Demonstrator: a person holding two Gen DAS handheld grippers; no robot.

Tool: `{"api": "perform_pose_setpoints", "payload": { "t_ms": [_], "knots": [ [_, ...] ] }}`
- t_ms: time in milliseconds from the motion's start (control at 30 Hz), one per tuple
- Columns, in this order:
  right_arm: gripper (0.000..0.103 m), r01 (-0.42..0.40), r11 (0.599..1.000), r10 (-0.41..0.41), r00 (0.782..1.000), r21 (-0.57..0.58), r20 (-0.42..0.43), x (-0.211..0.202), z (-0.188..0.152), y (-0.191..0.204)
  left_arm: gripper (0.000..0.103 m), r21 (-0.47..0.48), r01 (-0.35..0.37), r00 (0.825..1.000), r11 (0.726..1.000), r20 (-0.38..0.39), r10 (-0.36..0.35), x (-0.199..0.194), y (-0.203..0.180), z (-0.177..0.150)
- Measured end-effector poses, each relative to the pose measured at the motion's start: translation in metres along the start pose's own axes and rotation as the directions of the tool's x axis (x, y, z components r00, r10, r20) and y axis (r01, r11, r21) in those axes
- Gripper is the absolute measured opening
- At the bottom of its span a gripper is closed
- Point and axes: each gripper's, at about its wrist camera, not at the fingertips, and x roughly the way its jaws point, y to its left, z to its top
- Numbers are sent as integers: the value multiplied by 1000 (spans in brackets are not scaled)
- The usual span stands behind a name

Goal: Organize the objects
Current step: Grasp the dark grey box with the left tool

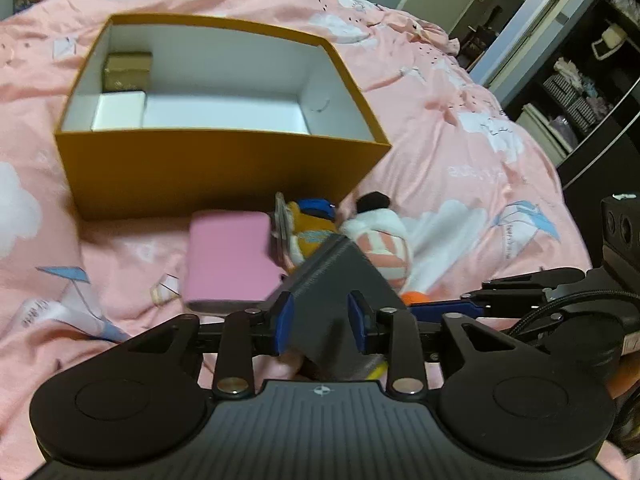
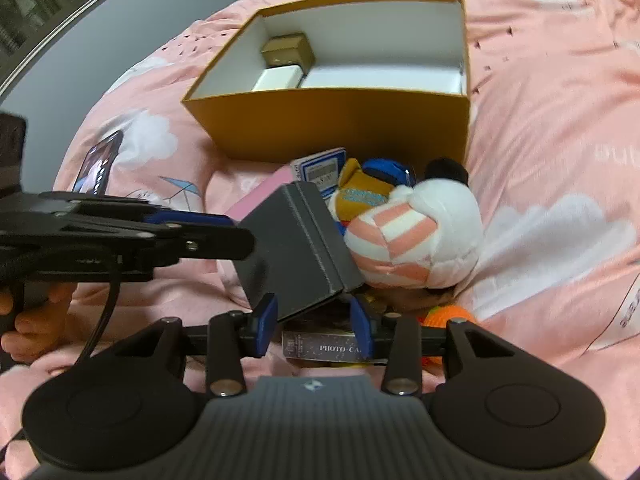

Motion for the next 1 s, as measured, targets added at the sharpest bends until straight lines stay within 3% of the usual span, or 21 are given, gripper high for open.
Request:
{"api": "perform_pose_setpoints", "payload": {
  "t_ms": [67,167,267,433,533,733,1000],
  "knots": [
    [42,-10,999,10,1000,30,-8,4,0,-5,60,47,-23,1000,999,-2,23,0,0,1],
    [26,-16,999,16,1000,51,-11,9,3,-9,63,131,-5,1000,991,-11,7,3,1,7],
    [23,-17,999,17,1000,50,-4,11,5,-7,70,198,49,998,979,-54,-39,10,4,17],
    [16,-24,998,24,1000,58,-1,17,9,-8,73,243,124,988,962,-115,-99,31,10,27],
    [16,-34,997,34,999,66,-6,20,10,-10,72,236,170,981,957,-137,-140,38,11,28],
    [17,-32,997,34,999,70,-24,24,11,-14,60,253,146,985,957,-132,-115,36,4,22],
    [22,-9,993,-2,995,-115,-98,23,10,-4,45,140,98,992,985,-90,-86,13,5,10]
  ]
}}
